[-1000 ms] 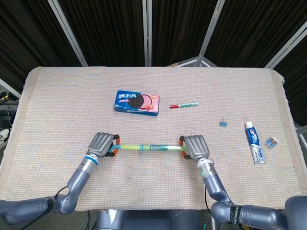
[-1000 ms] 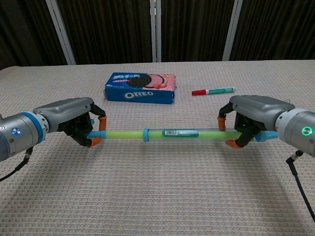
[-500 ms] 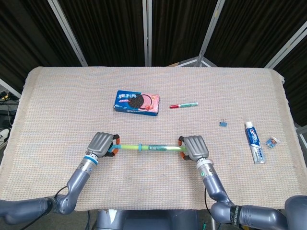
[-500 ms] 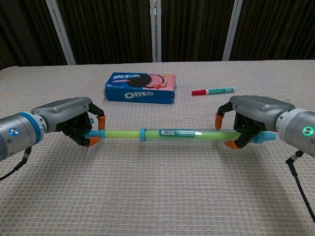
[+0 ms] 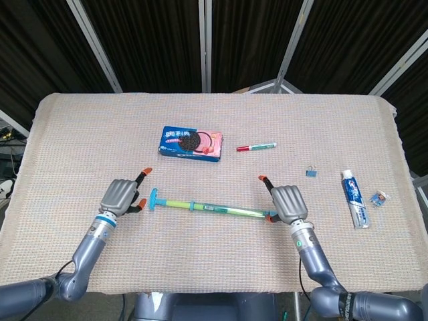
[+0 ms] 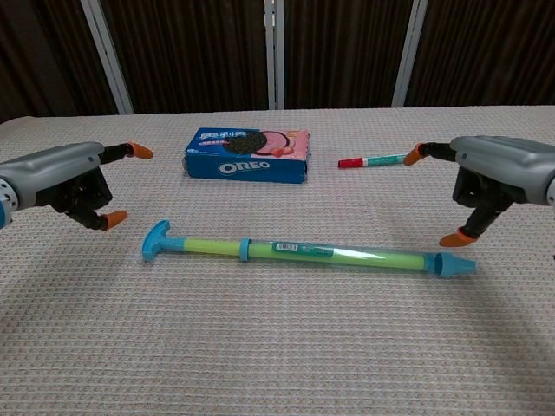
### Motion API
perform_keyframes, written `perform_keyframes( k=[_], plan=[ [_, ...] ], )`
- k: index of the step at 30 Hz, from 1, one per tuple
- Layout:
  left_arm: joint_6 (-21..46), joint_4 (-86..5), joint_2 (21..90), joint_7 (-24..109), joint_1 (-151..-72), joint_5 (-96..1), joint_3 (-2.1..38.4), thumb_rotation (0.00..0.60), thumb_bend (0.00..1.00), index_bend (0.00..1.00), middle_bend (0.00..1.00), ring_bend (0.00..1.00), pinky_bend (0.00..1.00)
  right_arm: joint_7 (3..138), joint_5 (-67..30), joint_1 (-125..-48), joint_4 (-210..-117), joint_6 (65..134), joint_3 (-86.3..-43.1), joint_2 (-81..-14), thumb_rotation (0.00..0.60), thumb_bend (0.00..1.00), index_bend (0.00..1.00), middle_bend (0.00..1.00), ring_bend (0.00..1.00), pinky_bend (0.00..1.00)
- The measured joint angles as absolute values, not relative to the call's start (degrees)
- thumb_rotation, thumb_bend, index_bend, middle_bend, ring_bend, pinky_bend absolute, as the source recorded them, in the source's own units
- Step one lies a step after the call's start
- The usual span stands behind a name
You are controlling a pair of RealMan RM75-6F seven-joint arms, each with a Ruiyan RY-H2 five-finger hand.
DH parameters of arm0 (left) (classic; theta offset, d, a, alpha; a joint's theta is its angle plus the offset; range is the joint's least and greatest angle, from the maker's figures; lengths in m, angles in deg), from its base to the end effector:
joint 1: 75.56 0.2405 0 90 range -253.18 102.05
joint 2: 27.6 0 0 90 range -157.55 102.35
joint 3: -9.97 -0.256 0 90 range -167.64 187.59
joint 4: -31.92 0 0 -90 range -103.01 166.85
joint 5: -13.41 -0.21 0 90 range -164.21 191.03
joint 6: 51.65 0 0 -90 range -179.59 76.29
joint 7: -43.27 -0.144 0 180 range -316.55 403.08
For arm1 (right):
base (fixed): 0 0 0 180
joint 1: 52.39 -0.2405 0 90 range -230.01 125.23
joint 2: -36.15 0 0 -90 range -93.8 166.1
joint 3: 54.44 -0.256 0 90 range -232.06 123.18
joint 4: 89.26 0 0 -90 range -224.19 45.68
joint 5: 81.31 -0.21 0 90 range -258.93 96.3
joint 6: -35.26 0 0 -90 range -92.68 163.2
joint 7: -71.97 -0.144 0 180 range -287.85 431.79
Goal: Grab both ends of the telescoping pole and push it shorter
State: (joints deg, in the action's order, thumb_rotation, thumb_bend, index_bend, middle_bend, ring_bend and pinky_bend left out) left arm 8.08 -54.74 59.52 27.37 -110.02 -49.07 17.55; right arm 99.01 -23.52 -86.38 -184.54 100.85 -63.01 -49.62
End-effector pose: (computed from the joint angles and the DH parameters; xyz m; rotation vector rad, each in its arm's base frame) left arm -0.1998 0.3143 -0.0044 -1.7116 -1.1111 -0.8879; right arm -0.1801 -0.3031 0.0082 1.6731 -1.0473 0.8605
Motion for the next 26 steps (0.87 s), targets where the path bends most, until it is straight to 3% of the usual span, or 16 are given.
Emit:
perform_keyframes(
  k=[2, 5, 8, 10, 13, 15, 17, 18, 26],
  plan=[
    [9.48, -55.40, 57.74, 28.40, -109.03, -50.18, 17.41, 0.600, 0.43, 0.06, 0.87, 0.84, 1.00, 97.53, -21.87, -85.59, -185.47, 101.39, -62.71, -47.59, 0.600, 0.00, 0.14, 1.00, 1.00, 1.00],
    [11.75, -56.23, 55.13, 30.25, -107.36, -52.06, 17.13, 0.600, 0.31, 0.06, 0.75, 0.74, 0.91, 95.01, -18.97, -84.50, -186.29, 102.07, -62.21, -44.80, 0.600, 0.00, 0.14, 0.98, 1.00, 1.00],
    [14.57, -56.91, 52.48, 32.14, -105.36, -54.12, 16.69, 0.600, 0.12, 0.04, 0.53, 0.55, 0.66, 91.58, -14.98, -83.29, -186.52, 102.98, -61.50, -42.06, 0.600, 0.00, 0.14, 0.88, 0.94, 1.00],
    [16.88, -57.47, 50.52, 33.25, -103.71, -55.47, 16.27, 0.600, 0.01, 0.01, 0.30, 0.33, 0.41, 88.22, -11.42, -82.34, -186.23, 103.76, -60.74, -40.05, 0.600, 0.00, 0.14, 0.78, 0.84, 0.96],
    [20.69, -58.57, 47.38, 34.35, -100.69, -57.34, 15.19, 0.600, 0.00, 0.00, 0.08, 0.09, 0.13, 82.04, -5.67, -80.28, -184.91, 106.05, -59.31, -36.81, 0.600, 0.00, 0.13, 0.51, 0.57, 0.66],
    [23.53, -59.10, 45.97, 35.03, -98.67, -58.79, 14.12, 0.600, 0.00, 0.00, 0.02, 0.02, 0.04, 78.81, -2.56, -78.21, -183.78, 108.74, -58.18, -34.57, 0.600, 0.00, 0.10, 0.27, 0.28, 0.35],
    [27.00, -59.50, 44.65, 36.18, -96.03, -61.44, 12.64, 0.600, 0.00, 0.00, 0.00, 0.00, 0.01, 75.85, -0.01, -75.34, -182.70, 111.98, -56.64, -31.60, 0.600, 0.00, 0.05, 0.08, 0.07, 0.10],
    [28.40, -59.66, 44.13, 36.58, -94.76, -62.60, 11.95, 0.600, 0.00, 0.00, 0.00, 0.00, 0.00, 74.93, 0.75, -74.11, -182.38, 113.06, -56.02, -30.36, 0.600, 0.00, 0.03, 0.02, 0.01, 0.03],
    [35.12, -62.84, 40.08, 39.11, -87.11, -68.22, 7.51, 0.600, 0.00, 0.00, 0.00, 0.00, 0.00, 74.30, 2.72, -67.02, -180.18, 117.69, -52.73, -27.22, 0.600, 0.00, 0.00, 0.00, 0.00, 0.00]
  ],
)
